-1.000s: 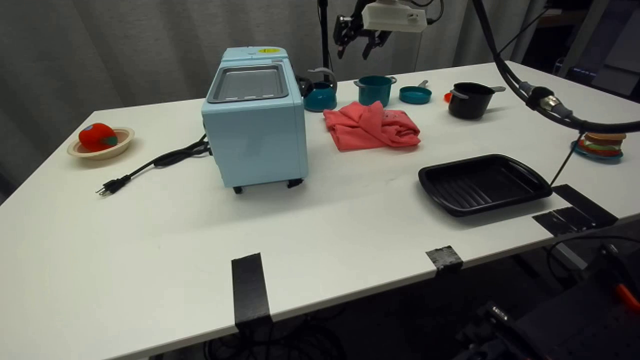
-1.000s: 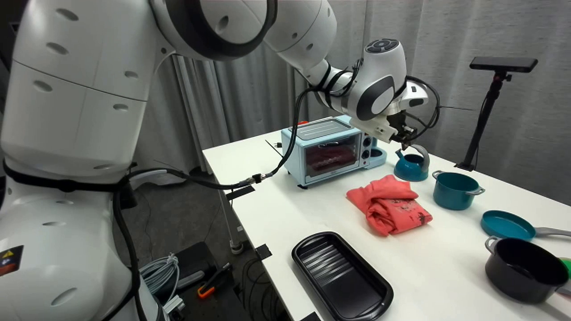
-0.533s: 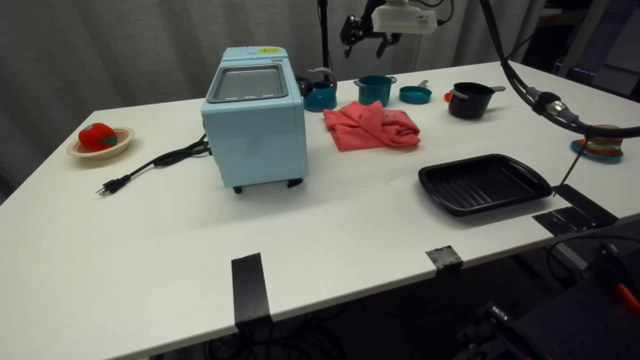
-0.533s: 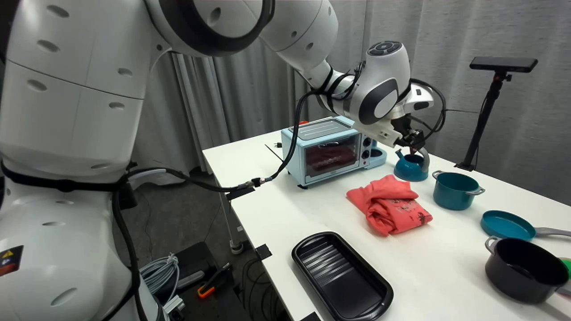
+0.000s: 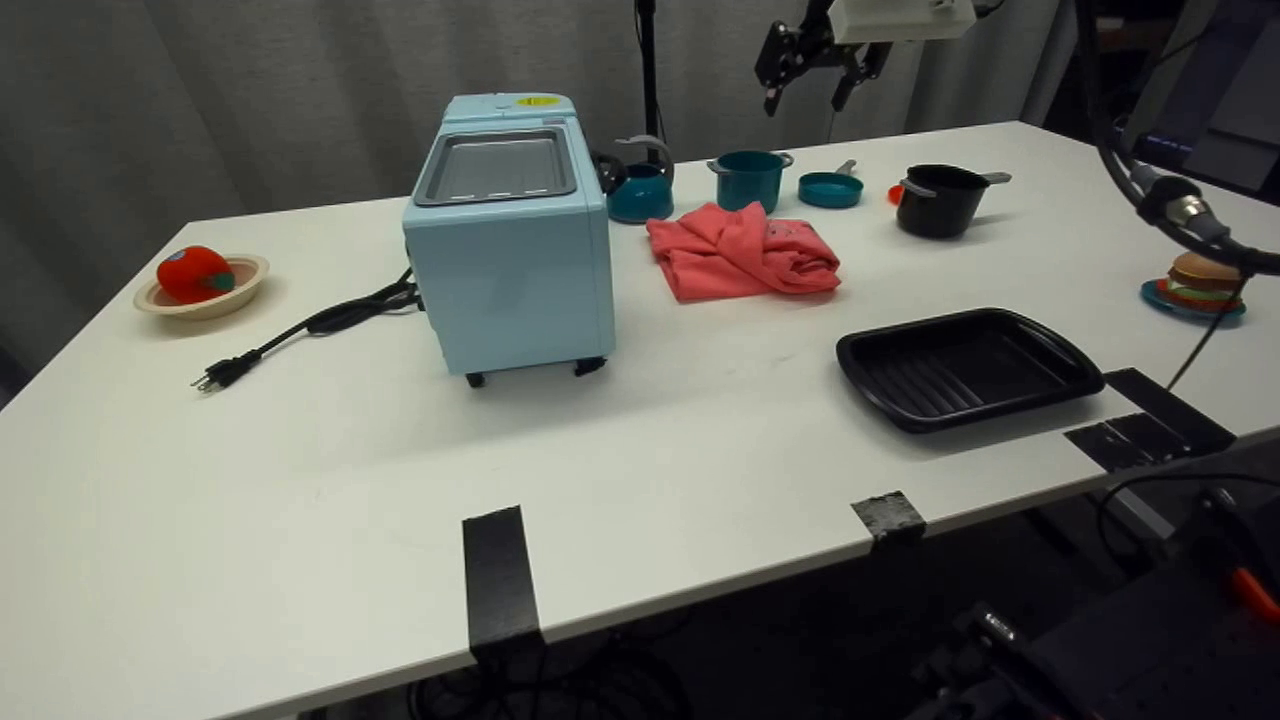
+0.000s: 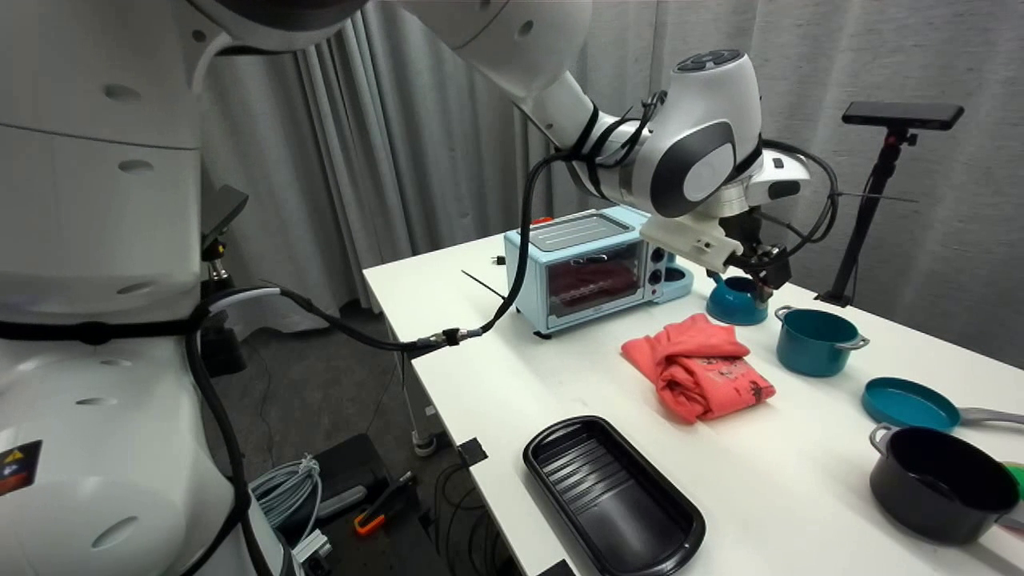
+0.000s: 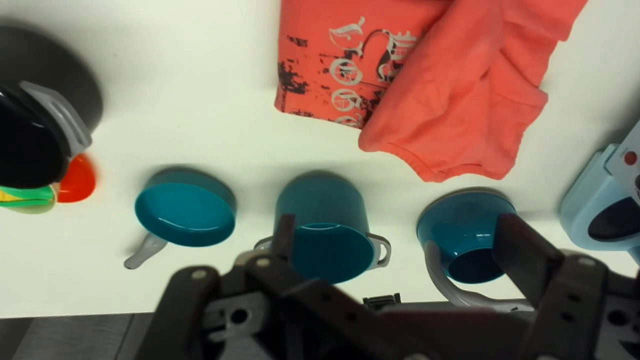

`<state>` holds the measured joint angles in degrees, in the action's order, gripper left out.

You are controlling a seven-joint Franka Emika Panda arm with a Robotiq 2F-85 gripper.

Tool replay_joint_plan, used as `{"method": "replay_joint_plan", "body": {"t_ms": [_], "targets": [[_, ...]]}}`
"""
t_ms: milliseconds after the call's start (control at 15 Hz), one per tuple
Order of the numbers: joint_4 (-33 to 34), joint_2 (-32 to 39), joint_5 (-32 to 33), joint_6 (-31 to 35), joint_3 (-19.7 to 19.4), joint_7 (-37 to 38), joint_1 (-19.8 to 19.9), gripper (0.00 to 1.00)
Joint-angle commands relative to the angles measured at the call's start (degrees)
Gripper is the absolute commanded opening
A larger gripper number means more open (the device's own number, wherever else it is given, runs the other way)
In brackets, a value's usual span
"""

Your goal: Unfold then fold the shirt

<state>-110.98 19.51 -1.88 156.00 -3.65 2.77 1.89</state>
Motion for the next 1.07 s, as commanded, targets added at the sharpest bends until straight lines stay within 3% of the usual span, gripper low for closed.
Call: {"method": "replay_joint_plan", "body": {"t_ms": [0,467,533,1000], "targets": [[-9.05,-8.59,1.02,-1.62,-0.28,-0.79,0.37,1.00],[-21.44,-19.70,1.73,1.64,-0.42,-0.78,0.62,1.00],[-16.32,-14.73,0.19,0.02,0.08,-0.36,0.49,1.00],[-19.82,-18.12,0.18,0.44,0.06,-0.39,0.53,1.00]]}}
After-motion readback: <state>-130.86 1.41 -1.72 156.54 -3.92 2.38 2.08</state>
